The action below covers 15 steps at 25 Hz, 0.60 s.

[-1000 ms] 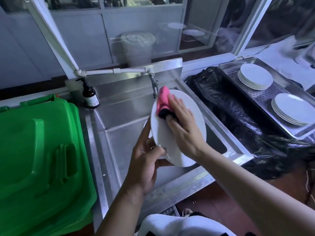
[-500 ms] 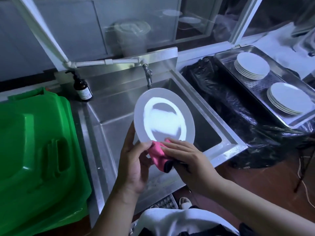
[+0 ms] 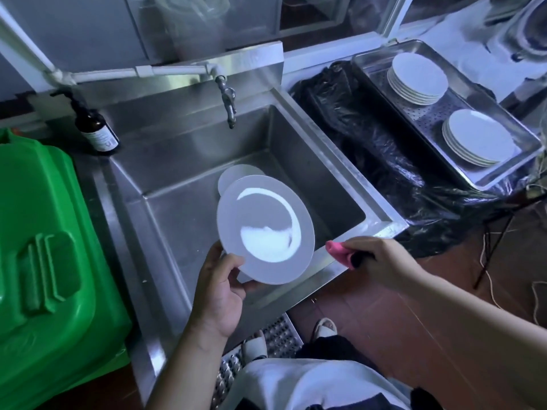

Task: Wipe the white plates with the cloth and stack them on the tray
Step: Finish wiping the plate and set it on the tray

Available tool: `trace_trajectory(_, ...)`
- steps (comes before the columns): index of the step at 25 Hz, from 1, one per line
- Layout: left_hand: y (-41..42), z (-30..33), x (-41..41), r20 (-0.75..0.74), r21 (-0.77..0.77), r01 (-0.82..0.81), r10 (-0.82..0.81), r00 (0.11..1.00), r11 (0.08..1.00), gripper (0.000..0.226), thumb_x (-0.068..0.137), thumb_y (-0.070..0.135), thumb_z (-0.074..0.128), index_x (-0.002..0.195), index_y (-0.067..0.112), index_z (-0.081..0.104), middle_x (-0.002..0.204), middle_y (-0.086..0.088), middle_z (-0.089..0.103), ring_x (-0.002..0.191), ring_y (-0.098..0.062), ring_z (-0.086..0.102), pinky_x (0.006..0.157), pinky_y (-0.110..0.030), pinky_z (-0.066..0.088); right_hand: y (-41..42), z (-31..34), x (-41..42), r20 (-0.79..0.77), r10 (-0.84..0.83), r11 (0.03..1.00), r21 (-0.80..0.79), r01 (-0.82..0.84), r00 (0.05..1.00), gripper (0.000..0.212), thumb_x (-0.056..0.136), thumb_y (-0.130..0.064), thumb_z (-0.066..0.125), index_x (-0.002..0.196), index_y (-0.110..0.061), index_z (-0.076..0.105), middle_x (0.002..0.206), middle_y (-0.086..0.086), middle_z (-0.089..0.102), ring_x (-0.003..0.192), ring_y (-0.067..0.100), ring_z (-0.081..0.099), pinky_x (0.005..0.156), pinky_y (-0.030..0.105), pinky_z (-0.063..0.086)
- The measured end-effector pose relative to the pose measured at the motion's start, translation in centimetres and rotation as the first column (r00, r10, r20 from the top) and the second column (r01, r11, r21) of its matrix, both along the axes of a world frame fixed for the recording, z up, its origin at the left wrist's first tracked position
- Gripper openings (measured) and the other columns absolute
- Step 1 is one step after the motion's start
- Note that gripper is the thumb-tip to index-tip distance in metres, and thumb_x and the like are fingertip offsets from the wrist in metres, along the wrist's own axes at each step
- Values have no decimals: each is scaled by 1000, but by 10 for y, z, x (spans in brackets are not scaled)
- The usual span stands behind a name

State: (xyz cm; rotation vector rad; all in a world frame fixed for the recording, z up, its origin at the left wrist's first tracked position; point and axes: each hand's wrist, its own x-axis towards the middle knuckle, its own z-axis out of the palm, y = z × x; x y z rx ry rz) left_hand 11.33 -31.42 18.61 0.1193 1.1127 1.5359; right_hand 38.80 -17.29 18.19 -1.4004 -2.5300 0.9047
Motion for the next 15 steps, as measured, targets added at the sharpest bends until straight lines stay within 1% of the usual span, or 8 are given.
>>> trace_trajectory(2,-2,-2,3,-22,-11,-16,16,1000,1000,46,75,11,60,116,29,72,121,-3,69,122,-31,56,71,-51,62,19,-17,3,73,42,992,112,-50,996,66,75,16,55,121,-28,72,120,-13,70,114,14,64,93,23,46)
trace_trajectory(4,-4,1,5,-16,-36,-28,27,999,999,43,78,8,61,114,28,74,120,-4,70,120,-30,58,66,-47,62,28,-29,1,74,83,981,167,-95,994,65,74,19,54,122,-22,72,123,-3,69,116,24,62,95,29,47)
trace_trajectory(6,-5,3,6,-15,-74,-48,47,999,996,40,88,1,59,118,23,73,121,-7,69,119,-30,57,61,-42,61,26,-33,-7,19,100,976,194,-102,995,65,72,21,54,121,-19,73,123,-1,69,116,25,62,95,37,52)
trace_trajectory(7,-5,5,6,-18,-93,-60,59,998,994,39,92,-1,54,119,21,72,122,-8,69,119,-31,57,60,-40,61,23,-33,-11,-34,90,977,196,-82,995,65,72,22,52,119,-17,73,122,-2,69,115,23,62,95,37,53)
trace_trajectory(9,-5,7,6,-31,-121,-90,87,996,989,42,94,-3,48,119,21,71,121,-7,69,116,-30,57,60,-40,61,16,-31,-17,-195,-14,992,119,38,981,64,74,23,48,117,-17,74,122,-10,68,114,15,63,96,31,52)
trace_trajectory(11,-5,8,6,-58,-128,-116,109,992,985,51,93,-5,47,128,26,67,122,-3,69,112,-28,58,64,-43,62,8,-28,-22,-346,-139,984,56,168,928,62,78,23,46,116,-17,75,122,-13,66,114,12,63,96,26,51)
trace_trajectory(13,-3,8,5,-74,-120,-132,124,989,984,57,91,-5,45,133,29,64,123,-1,68,113,-28,58,71,-46,62,3,-24,-24,-420,-215,964,53,260,882,61,80,23,46,116,-17,75,126,-7,66,119,15,61,99,33,51)
trace_trajectory(15,0,9,4,-71,-117,-140,132,989,983,58,91,-5,44,134,29,63,124,-2,67,116,-29,56,68,-45,62,0,-17,-25,-456,-253,943,80,322,853,59,80,22,46,117,-15,73,128,-3,65,122,17,60,101,41,51)
